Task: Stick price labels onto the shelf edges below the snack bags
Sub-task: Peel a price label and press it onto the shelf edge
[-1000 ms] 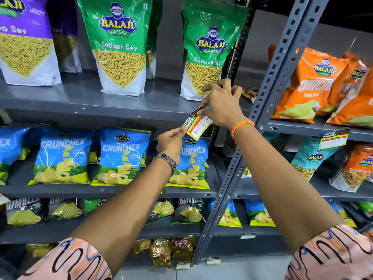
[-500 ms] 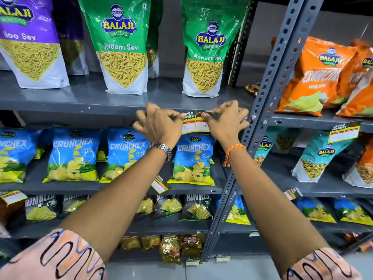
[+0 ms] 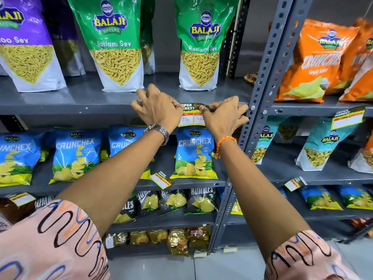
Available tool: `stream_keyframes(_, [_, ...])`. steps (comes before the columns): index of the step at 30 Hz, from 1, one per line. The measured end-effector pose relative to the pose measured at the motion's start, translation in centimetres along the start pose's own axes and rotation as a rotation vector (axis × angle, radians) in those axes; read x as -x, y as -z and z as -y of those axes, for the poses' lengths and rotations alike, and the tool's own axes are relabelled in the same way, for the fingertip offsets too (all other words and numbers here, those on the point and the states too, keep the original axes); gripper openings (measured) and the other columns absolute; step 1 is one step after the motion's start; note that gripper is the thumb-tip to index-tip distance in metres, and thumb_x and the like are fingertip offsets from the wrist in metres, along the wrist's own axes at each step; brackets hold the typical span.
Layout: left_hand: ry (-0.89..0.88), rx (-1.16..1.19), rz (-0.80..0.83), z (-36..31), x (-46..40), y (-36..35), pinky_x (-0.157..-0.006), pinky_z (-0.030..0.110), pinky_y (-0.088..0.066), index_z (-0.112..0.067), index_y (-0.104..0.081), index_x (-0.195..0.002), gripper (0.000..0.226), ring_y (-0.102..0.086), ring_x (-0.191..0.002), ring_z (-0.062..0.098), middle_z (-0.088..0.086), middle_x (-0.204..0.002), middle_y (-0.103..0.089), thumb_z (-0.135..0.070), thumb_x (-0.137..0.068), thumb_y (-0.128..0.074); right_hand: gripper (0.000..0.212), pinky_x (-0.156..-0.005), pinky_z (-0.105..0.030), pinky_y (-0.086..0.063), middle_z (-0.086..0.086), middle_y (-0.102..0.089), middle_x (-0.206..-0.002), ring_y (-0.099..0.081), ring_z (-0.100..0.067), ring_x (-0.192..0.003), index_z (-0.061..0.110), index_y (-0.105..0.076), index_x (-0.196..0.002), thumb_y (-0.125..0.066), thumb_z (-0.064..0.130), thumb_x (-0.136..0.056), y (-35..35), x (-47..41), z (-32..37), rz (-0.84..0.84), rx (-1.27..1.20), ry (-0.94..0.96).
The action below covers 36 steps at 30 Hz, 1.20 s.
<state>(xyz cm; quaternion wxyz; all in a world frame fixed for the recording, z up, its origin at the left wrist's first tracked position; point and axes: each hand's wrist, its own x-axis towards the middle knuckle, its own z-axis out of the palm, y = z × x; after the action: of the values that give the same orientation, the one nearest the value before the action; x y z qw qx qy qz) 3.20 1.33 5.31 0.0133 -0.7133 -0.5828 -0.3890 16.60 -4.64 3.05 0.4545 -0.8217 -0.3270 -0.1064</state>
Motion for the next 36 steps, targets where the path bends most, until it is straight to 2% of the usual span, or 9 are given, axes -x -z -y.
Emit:
stream_keyframes(11, [-0.019, -0.045, -0.017, -0.2, 0.1, 0.1, -0.089, 0.046, -0.03, -0.027, -0.077, -0.074, 0.018, -0.046, -0.116, 0.03, -0.004, -0.111, -0.058, -0.039, -0.07, -0.064, 0.025, -0.087, -0.047, -0.03, 0.002, -0.054, -0.107, -0.045, -0.031, -0.114, 0.028, -0.07, -0.071, -0.083, 0.05, -0.069, -0.2, 0.3, 0.3, -0.093, 0.037, -0.009])
stream_keyframes(13, [0.003, -0.03, -0.026, 0.1, -0.1, 0.2, -0.089, 0.047, -0.03, -0.028, -0.072, -0.066, 0.019, -0.046, -0.115, 0.03, -0.005, -0.109, -0.057, -0.046, -0.064, -0.069, 0.032, -0.087, -0.047, -0.031, 0.001, -0.056, -0.107, -0.045, -0.03, -0.115, 0.026, -0.072, -0.067, -0.086, 0.055, -0.065, 0.1, -0.1, 0.1, -0.114, 0.009, -0.078])
stream_keyframes(15, [0.019, -0.028, -0.019, 0.8, -0.5, 0.2, -0.09, 0.048, -0.03, -0.028, -0.067, -0.063, 0.036, -0.046, -0.117, 0.03, -0.006, -0.11, -0.056, -0.063, -0.059, -0.078, 0.034, -0.082, -0.045, -0.028, 0.002, -0.058, -0.107, -0.045, -0.03, -0.116, 0.024, -0.073, -0.064, -0.087, 0.055, -0.063, 0.4, -0.8, -0.5, -0.122, -0.007, -0.162])
stream_keyframes(18, [0.029, -0.027, -0.021, 2.5, -0.9, 0.1, -0.093, 0.048, -0.03, -0.035, -0.069, -0.081, 0.051, -0.045, -0.123, 0.03, -0.005, -0.12, -0.054, -0.08, -0.058, -0.076, 0.023, -0.087, -0.047, -0.031, 0.001, -0.057, -0.111, -0.043, -0.031, -0.123, 0.026, -0.074, -0.067, -0.088, 0.044, -0.067, 0.6, -1.0, -1.3, -0.124, -0.014, -0.17])
stream_keyframes(21, [-0.037, -0.028, -0.074, 4.9, -0.7, -0.6, -0.102, 0.054, -0.029, -0.037, -0.069, -0.11, 0.048, -0.04, -0.135, 0.032, -0.002, -0.137, -0.053, -0.074, -0.081, -0.062, 0.018, -0.093, -0.048, -0.031, 0.003, -0.054, -0.111, -0.042, -0.028, -0.121, 0.03, -0.076, -0.075, -0.091, 0.038, -0.069, 1.0, -0.8, -1.3, -0.123, -0.089, -0.08])
stream_keyframes(24, [-0.113, -0.103, -0.093, 7.8, -0.6, -1.5, -0.119, 0.062, -0.016, -0.027, -0.056, -0.14, 0.051, -0.028, -0.151, 0.035, 0.004, -0.157, -0.044, -0.055, -0.099, -0.045, 0.035, -0.092, -0.045, -0.029, 0.004, -0.05, -0.111, -0.041, -0.025, -0.116, 0.031, -0.078, -0.088, -0.088, 0.056, -0.066, 1.2, -0.8, -0.5, -0.047, -0.076, 0.083])
stream_keyframes(26, [-0.183, -0.17, -0.079, 9.5, -0.7, -1.9, -0.123, 0.063, -0.005, -0.019, -0.046, -0.15, 0.058, -0.019, -0.156, 0.037, 0.008, -0.162, -0.039, -0.053, -0.103, -0.037, 0.047, -0.089, -0.045, -0.029, 0.003, -0.049, -0.111, -0.041, -0.026, -0.116, 0.032, -0.079, -0.095, -0.082, 0.066, -0.064, 1.0, -0.7, 0.4, 0.008, -0.008, 0.171])
stream_keyframes(32, [-0.329, -0.269, -0.055, 11.3, -1.4, -1.9, -0.125, 0.062, -0.008, -0.019, -0.048, -0.145, 0.054, -0.029, -0.152, 0.038, 0.008, -0.151, -0.051, -0.051, -0.103, -0.036, 0.043, -0.087, -0.046, -0.031, 0.008, -0.051, -0.109, -0.042, -0.025, -0.113, 0.035, -0.079, -0.079, -0.081, 0.072, -0.056, 0.3, -1.3, 2.1, -0.024, 0.171, 0.227])
stream_keyframes(36, [-0.353, -0.289, -0.04, 11.7, -1.6, -1.3, -0.126, 0.061, -0.008, -0.021, -0.049, -0.145, 0.056, -0.033, -0.151, 0.037, 0.006, -0.151, -0.053, -0.054, -0.102, -0.034, 0.039, -0.091, -0.05, -0.031, 0.003, -0.054, -0.112, -0.042, -0.03, -0.12, 0.031, -0.077, -0.078, -0.087, 0.064, -0.059, 0.9, -1.4, 2.9, 0.051, 0.176, 0.193])
